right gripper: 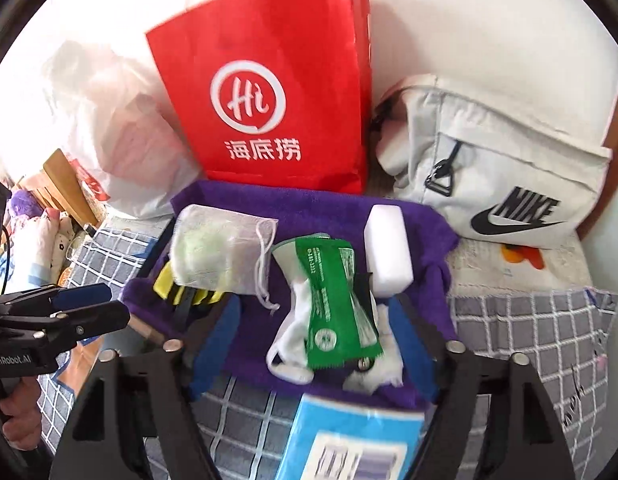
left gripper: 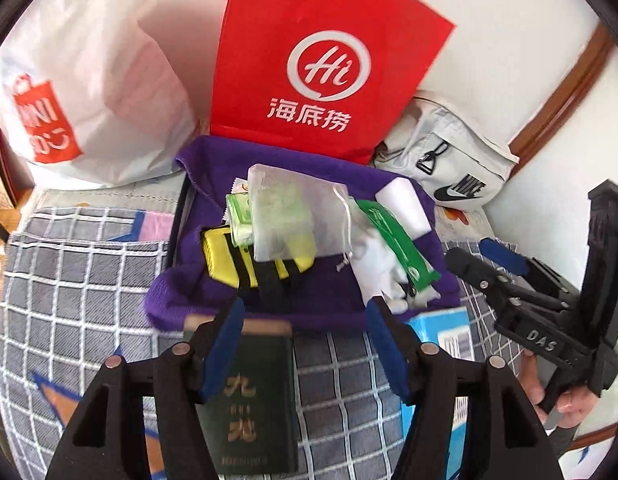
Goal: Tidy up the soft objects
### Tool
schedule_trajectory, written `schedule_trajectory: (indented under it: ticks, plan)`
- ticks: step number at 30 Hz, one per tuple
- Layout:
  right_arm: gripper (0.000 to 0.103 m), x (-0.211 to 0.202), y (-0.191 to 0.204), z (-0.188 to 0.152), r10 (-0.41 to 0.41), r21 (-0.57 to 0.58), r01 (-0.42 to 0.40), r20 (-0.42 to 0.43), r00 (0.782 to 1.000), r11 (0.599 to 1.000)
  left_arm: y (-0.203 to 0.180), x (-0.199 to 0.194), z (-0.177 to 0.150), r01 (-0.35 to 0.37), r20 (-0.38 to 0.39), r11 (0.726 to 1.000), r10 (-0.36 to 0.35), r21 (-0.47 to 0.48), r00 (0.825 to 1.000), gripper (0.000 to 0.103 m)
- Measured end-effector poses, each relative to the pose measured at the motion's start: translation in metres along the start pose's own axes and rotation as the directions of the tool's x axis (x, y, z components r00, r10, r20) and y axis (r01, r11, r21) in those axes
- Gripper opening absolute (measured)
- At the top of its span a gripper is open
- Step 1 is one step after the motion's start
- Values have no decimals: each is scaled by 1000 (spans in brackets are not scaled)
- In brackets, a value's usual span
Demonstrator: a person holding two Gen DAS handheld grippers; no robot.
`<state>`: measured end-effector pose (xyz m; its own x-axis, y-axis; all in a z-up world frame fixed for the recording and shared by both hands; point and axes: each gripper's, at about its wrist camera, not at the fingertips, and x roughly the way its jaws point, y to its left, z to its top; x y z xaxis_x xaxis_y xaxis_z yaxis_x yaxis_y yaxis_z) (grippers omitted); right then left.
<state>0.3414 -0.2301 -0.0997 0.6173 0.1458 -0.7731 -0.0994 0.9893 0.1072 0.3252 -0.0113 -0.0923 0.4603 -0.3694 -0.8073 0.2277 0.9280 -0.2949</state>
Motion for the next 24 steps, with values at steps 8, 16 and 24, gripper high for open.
schedule_trajectory:
  ticks: [8, 16, 24]
  plan:
    - [81, -69, 19, -36, -90, -23, 90, 29, 996, 996, -21, -47, -39, -42, 51, 999, 41, 12, 998, 65]
    - [103, -134, 29, -87, -144, -17, 146, 102, 984, 989, -43, -103, -93, -85, 108, 996, 82, 24, 991, 73]
    - [103, -186, 39, -139, -163, 13, 162, 103, 981, 987, -62, -148, -149, -141, 157, 989, 133, 37, 979, 86]
